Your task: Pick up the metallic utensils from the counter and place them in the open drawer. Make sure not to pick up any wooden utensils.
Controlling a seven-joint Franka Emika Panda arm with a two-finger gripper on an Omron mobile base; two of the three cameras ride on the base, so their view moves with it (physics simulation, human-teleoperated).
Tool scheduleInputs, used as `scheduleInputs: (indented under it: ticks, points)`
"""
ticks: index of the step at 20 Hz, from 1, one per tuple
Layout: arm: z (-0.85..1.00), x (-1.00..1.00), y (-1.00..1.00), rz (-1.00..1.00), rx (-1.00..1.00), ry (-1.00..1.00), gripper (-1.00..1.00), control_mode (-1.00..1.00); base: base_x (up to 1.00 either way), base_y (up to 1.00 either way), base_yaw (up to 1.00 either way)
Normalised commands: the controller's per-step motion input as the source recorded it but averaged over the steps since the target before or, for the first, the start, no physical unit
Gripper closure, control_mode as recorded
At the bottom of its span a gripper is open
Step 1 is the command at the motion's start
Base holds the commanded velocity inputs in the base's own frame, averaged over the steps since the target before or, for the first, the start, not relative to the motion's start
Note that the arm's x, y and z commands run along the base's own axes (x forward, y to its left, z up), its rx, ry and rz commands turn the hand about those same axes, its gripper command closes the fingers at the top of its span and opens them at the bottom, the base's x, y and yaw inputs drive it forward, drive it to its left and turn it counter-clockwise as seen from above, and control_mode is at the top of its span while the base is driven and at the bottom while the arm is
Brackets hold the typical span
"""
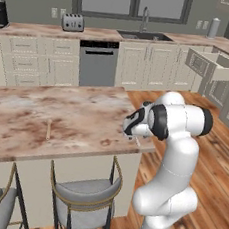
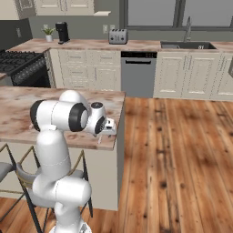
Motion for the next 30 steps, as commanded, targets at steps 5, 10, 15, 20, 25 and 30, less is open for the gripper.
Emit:
scheduleInputs:
  ticks: [5,10,15,20,25,30]
  points:
    - [-0.43,0.00,0.00,0.00,0.00,0.00,-1.00,-1.00,0.00,0.00,0.00]
    - [-0.46,0.05,0.00,0.00,0.00,0.00,-1.00,-1.00,0.00,0.00,0.00]
    - [-0.61,0.01,0.01,0.00,0.00,0.00,1.00,-1.00,0.00,0.00,0.00]
    - [-0.63,0.07,0.00,0.00,0.00,0.00,1.00,-1.00,0.00,0.00,0.00]
    - [-0.45,0.07,0.00,0.00,0.00,0.00,1.00,-1.00,0.00,0.00,0.00]
    - [-0.36,0.00,0.00,0.00,0.00,0.00,1.00,-1.00,0.00,0.00,0.00]
